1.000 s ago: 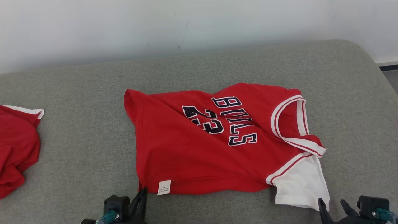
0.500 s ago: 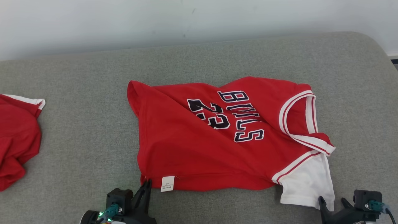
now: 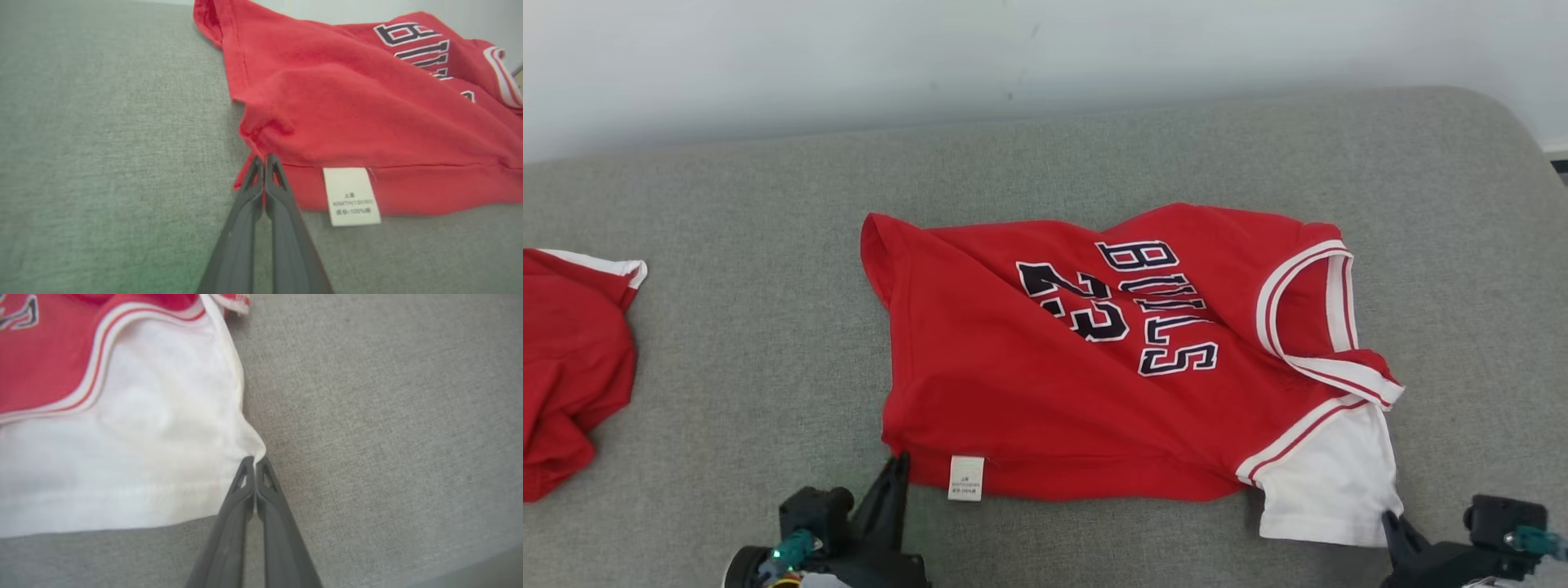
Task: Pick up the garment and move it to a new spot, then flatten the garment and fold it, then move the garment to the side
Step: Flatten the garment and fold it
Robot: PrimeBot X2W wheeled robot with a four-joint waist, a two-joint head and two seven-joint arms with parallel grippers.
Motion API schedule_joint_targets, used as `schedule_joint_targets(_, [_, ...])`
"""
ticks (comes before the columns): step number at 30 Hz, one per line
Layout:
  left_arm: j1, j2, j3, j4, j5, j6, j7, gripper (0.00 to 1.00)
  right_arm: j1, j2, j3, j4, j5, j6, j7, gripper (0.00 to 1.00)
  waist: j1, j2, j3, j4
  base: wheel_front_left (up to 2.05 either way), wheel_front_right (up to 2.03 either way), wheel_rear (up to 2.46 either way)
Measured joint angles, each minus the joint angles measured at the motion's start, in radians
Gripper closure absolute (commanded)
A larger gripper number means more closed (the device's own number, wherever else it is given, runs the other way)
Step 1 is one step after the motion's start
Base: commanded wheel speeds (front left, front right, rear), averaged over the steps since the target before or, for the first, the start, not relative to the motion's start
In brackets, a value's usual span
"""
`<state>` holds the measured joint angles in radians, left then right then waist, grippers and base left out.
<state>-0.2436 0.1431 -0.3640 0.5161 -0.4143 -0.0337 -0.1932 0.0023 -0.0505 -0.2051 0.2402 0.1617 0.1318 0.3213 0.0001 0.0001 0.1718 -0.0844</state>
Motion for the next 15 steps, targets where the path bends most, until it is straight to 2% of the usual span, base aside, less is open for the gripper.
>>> schedule_joint_targets(5, [0.000, -0.005, 0.049, -0.065, -0.050, -0.011, -0.036, 1.00, -0.012, 0.000, 0.013, -0.074, 0.202, 0.000, -0.022, 1.00, 0.0000, 0.0000, -0.030, -0.006, 0.00, 0.00, 0.00])
schedule_joint_targets(8, [0.000, -0.007, 0.075, -0.110, -0.091, -0.029, -0.042, 1.00, -0.028, 0.000, 0.031, -0.136, 0.276, 0.000, -0.018, 1.00, 0.0000, 0.0000, -0.052, -0.009, 0.00, 0.00, 0.00])
schedule_joint_targets(13, [-0.009, -0.013, 0.092, -0.181, -0.184, -0.060, 0.007, 1.00, -0.065, 0.000, 0.064, -0.247, 0.457, 0.000, 0.021, 1.00, 0.0000, 0.0000, -0.102, -0.013, 0.00, 0.00, 0.00])
schedule_joint_targets(15, [-0.016, -0.014, 0.097, -0.210, -0.214, -0.066, 0.022, 1.00, -0.083, 0.000, 0.068, -0.286, 0.492, 0.000, 0.036, 1.00, -0.0001, 0.0000, -0.118, -0.014, 0.00, 0.00, 0.00])
